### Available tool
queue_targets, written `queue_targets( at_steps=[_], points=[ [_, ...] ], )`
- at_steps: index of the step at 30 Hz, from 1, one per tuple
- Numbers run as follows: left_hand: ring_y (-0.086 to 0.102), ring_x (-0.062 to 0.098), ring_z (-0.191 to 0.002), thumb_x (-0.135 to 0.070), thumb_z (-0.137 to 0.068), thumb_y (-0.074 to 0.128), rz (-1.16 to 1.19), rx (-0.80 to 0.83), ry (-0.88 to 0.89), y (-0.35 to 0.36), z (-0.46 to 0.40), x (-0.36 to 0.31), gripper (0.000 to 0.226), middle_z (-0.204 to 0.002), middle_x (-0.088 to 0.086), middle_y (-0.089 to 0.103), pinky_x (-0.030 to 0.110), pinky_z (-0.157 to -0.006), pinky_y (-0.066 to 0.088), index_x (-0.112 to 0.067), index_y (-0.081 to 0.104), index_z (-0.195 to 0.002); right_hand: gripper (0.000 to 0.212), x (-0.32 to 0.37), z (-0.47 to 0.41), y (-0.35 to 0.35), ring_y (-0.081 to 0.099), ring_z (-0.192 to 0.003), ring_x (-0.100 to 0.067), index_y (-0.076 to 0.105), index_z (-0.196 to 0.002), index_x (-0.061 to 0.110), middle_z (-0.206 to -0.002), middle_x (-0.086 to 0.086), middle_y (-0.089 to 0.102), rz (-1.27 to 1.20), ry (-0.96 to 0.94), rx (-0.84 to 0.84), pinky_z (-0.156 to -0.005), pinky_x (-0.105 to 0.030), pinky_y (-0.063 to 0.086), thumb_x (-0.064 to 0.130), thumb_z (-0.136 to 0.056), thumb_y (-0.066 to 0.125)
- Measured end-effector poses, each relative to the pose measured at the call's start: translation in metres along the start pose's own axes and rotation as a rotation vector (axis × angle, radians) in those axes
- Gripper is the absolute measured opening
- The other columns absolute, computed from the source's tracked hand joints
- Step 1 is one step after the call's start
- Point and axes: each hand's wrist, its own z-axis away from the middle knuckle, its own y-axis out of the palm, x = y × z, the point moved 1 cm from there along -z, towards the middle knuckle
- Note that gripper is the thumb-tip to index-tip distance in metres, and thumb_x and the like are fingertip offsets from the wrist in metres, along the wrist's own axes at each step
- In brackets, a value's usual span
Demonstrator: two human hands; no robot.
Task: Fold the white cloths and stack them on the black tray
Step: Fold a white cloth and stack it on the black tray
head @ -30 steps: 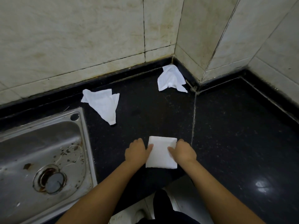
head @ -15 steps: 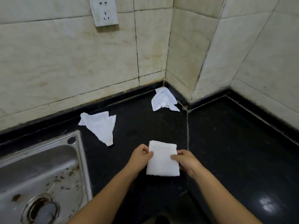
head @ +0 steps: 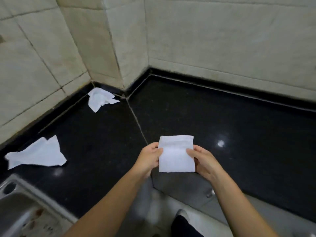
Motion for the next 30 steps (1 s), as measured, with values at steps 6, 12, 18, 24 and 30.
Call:
queue_targets(
  at_steps=[6, 12, 18, 24, 30],
  points=[
    [0.068, 0.017, -0.083, -0.006, -0.098, 0.043, -0.071, 0.257, -0.072, 0.123, 0.014, 0.014, 0.020, -0.098, 0.008, 0.070, 0.039, -0.085, 0.052, -0.010, 0.061, -0.104, 0.013, -0.003, 0.085, -0.111, 0.066, -0.074, -0.019, 0.065, -0.092, 0.009, -0.087, -0.007, 0.070, -0.133, -0.167, -0.259, -0.060, -0.029, 0.052, 0.005, -0.093, 0.052],
    [0.066, 0.022, -0.090, -0.006, -0.098, 0.044, -0.156, 0.563, -0.177, 0.309, 0.056, 0.056, 0.019, -0.100, 0.009, 0.069, 0.039, -0.087, 0.052, -0.008, 0.062, -0.105, 0.013, -0.024, 0.206, -0.269, 0.066, -0.070, -0.016, 0.065, -0.093, 0.010, -0.084, -0.005, 0.070, -0.237, -0.250, -0.561, -0.056, -0.029, 0.053, 0.006, -0.093, 0.053],
    [0.068, 0.017, -0.081, -0.003, -0.096, 0.044, -0.246, 0.854, -0.233, 0.520, 0.156, 0.120, 0.021, -0.087, 0.004, 0.072, 0.035, -0.079, 0.054, -0.011, 0.063, -0.096, 0.012, -0.049, 0.359, -0.441, 0.064, -0.059, -0.012, 0.063, -0.088, 0.010, -0.076, -0.003, 0.068, -0.350, -0.322, -0.847, -0.053, -0.023, 0.051, 0.004, -0.092, 0.054],
    [0.069, 0.016, -0.079, -0.002, -0.095, 0.046, -0.289, 1.050, -0.274, 0.664, 0.226, 0.150, 0.020, -0.085, 0.004, 0.074, 0.037, -0.082, 0.054, -0.011, 0.064, -0.094, 0.010, -0.057, 0.462, -0.552, 0.065, -0.054, -0.010, 0.063, -0.090, 0.007, -0.080, -0.008, 0.066, -0.462, -0.397, -1.021, -0.048, -0.020, 0.051, 0.004, -0.091, 0.055],
    [0.067, 0.023, -0.090, -0.008, -0.095, 0.050, -0.305, 1.104, -0.315, 0.774, 0.244, 0.163, 0.014, -0.099, 0.011, 0.070, 0.040, -0.082, 0.055, -0.008, 0.062, -0.100, 0.010, -0.046, 0.495, -0.648, 0.063, -0.064, -0.016, 0.063, -0.090, 0.003, -0.082, -0.008, 0.067, -0.520, -0.434, -1.106, -0.055, -0.025, 0.055, 0.007, -0.093, 0.055]
  ],
)
